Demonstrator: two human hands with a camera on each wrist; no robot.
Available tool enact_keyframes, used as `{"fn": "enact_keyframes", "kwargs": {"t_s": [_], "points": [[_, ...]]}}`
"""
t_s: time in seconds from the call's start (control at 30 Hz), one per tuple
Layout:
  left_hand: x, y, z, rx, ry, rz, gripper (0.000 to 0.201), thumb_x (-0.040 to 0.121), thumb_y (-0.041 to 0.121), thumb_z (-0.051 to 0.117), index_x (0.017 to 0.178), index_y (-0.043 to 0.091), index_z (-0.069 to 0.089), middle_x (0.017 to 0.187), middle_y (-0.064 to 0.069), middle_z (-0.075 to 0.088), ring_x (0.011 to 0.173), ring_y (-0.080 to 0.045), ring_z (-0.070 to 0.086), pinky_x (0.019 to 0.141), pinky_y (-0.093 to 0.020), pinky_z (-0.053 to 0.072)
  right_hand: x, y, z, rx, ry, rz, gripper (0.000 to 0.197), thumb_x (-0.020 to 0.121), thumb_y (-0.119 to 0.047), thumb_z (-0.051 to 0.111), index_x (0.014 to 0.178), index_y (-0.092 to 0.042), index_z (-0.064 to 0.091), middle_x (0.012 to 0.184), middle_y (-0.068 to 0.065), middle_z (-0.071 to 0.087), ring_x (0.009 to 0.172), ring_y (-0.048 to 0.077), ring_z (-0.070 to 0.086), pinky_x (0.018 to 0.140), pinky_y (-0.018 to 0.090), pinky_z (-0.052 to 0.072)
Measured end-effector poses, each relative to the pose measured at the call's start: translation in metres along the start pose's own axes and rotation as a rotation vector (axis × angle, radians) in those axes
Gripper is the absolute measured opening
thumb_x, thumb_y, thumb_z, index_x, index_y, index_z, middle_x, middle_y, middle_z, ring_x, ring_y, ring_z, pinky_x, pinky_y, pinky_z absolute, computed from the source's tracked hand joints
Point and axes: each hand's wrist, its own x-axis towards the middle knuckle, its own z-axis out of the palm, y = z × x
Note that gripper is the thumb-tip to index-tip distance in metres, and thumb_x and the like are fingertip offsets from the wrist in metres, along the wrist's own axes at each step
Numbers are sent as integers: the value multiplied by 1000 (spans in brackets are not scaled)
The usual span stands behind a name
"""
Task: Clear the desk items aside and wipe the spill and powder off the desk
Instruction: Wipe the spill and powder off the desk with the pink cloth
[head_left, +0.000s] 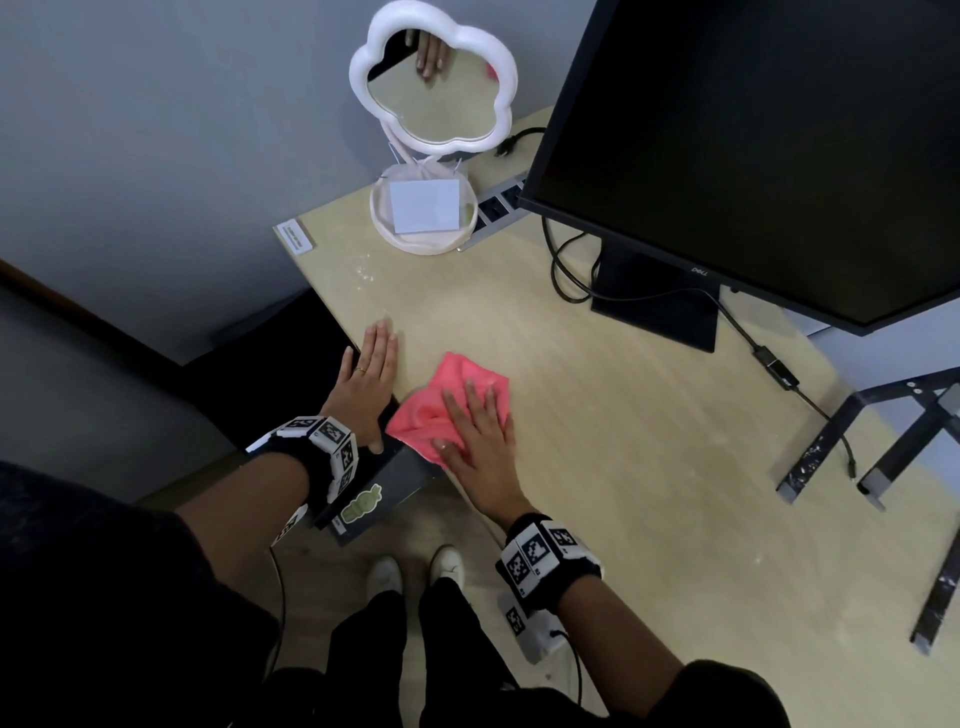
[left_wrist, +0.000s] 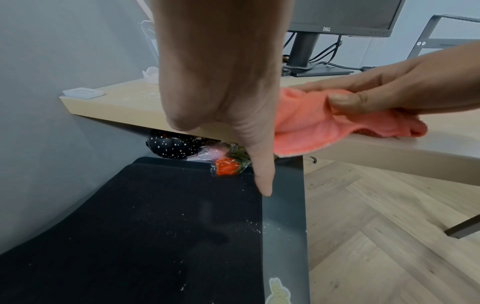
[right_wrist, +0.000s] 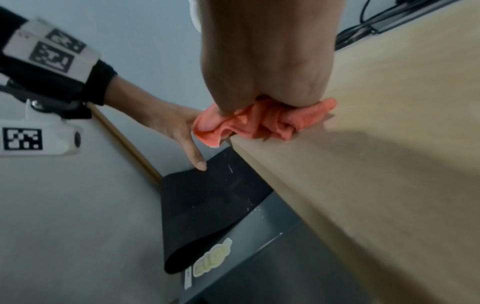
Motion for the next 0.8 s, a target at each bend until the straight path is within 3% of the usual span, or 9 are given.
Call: {"fn": "enact_keyframes", "kwargs": {"t_s": [0.07,0.17,0.3,0.4,0.53,0.7,0.8], "points": [[0,1,-2,15,-4,-2,154,48,61,80,141,-6,-22,153,-25,-23,144,-37,-14,117,-48,7,-1,2,-2,-40,-14,-55,67,85,-62,30,146,-36,17,157,-7,0,144,18,-16,114,42,-10],[-1,1,-4,35,-14,-4,153,49,62,78,141,-7,-23,153,-25,-22,144,-37,-14,117,-48,7,-4,6,-2,-91,19,-106,55,90,-45,40,142,-31,32,154,-6,10,144,24,-3,116,48,2],[0,0,-7,19,-55,-5,153,50,56,82,140,-6,-24,152,-24,-24,143,-37,-16,117,-49,6,-16,13,4,-118,18,-144,57,89,-28,56,141,-31,35,154,-6,16,145,24,2,116,49,3],[-1,0,-11,13,-77,-2,152,51,51,84,141,-5,-24,152,-24,-25,143,-36,-16,116,-50,6,-30,16,4,-102,12,-158,57,90,-29,53,142,-34,31,155,-9,14,146,18,-3,118,43,-1],[-2,2,-15,33,-95,-5,150,51,49,85,142,-5,-22,153,-23,-23,144,-36,-14,116,-50,8,-51,16,4,-65,26,-190,55,89,-48,42,142,-35,33,155,-8,20,146,16,-1,117,40,-2],[-5,-2,-20,-6,-127,11,145,55,39,86,142,-5,-21,153,-21,-24,145,-32,-15,117,-49,6,-70,18,7,-38,61,-159,44,85,-22,54,125,-40,52,150,-13,29,145,14,10,117,37,7],[-5,-8,-23,-56,-162,47,143,59,36,86,142,-5,-23,152,-20,-28,144,-31,-19,116,-50,3,-82,16,10,104,136,-159,34,82,-20,51,109,-38,60,140,-9,47,141,14,26,112,34,18]]}}
